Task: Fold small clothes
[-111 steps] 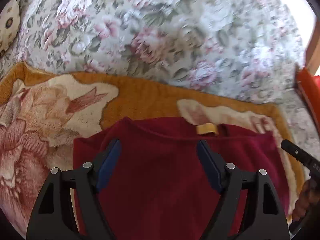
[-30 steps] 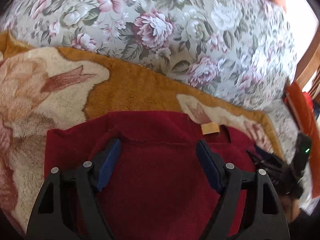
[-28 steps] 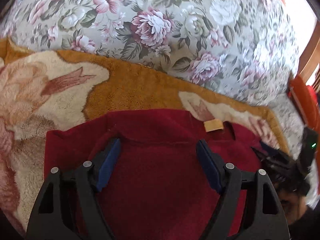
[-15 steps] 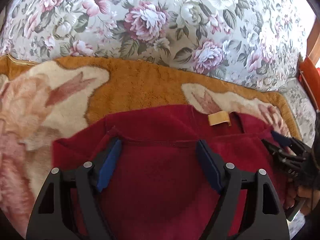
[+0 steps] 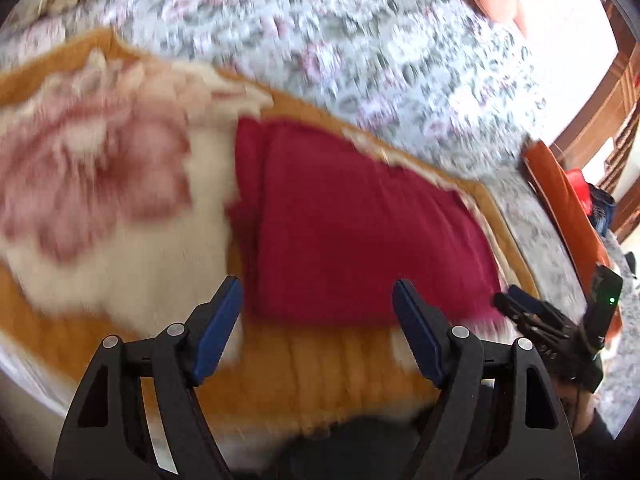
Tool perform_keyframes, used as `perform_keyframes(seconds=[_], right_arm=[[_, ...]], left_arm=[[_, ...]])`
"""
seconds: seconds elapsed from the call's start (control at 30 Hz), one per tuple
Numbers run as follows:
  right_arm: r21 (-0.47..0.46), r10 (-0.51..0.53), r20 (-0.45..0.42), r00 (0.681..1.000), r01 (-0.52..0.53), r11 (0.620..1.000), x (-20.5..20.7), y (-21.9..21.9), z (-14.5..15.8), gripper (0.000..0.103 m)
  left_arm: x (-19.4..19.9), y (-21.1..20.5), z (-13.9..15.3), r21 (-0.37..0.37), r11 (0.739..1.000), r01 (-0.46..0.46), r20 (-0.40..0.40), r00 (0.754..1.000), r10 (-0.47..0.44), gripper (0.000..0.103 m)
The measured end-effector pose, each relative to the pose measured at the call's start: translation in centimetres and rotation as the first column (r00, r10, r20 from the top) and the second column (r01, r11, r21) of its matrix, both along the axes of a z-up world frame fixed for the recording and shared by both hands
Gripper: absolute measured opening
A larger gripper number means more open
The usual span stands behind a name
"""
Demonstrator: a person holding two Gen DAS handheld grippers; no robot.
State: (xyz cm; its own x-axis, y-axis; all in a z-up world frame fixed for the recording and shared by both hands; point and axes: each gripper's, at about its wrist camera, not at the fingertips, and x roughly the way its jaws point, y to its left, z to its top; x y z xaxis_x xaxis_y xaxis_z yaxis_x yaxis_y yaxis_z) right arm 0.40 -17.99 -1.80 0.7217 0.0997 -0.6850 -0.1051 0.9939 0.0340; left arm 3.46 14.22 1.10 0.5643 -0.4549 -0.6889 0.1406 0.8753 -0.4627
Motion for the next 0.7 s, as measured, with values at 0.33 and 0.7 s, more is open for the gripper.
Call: perform_keyframes(seconds=[0.33, 0.7], right_arm=[[-0.22, 0.091, -0.01, 0.996, -0.091, 0.971, -2.3, 5.1, -1.8, 0.062], [-0.201, 0.077, -0.014, 0.997, -0.078, 0.977, -2.3, 4.6, -1.8, 0.062]], left_arm=[[-0.1, 0.3, -4.3, -0.265, 0.964, -0.024, -0.071, 0.997, 0.005, 0.08], [2.4, 2.5, -4.5, -0.426, 0.881, -0.206, -0.093, 0.979, 0.184, 0.079]])
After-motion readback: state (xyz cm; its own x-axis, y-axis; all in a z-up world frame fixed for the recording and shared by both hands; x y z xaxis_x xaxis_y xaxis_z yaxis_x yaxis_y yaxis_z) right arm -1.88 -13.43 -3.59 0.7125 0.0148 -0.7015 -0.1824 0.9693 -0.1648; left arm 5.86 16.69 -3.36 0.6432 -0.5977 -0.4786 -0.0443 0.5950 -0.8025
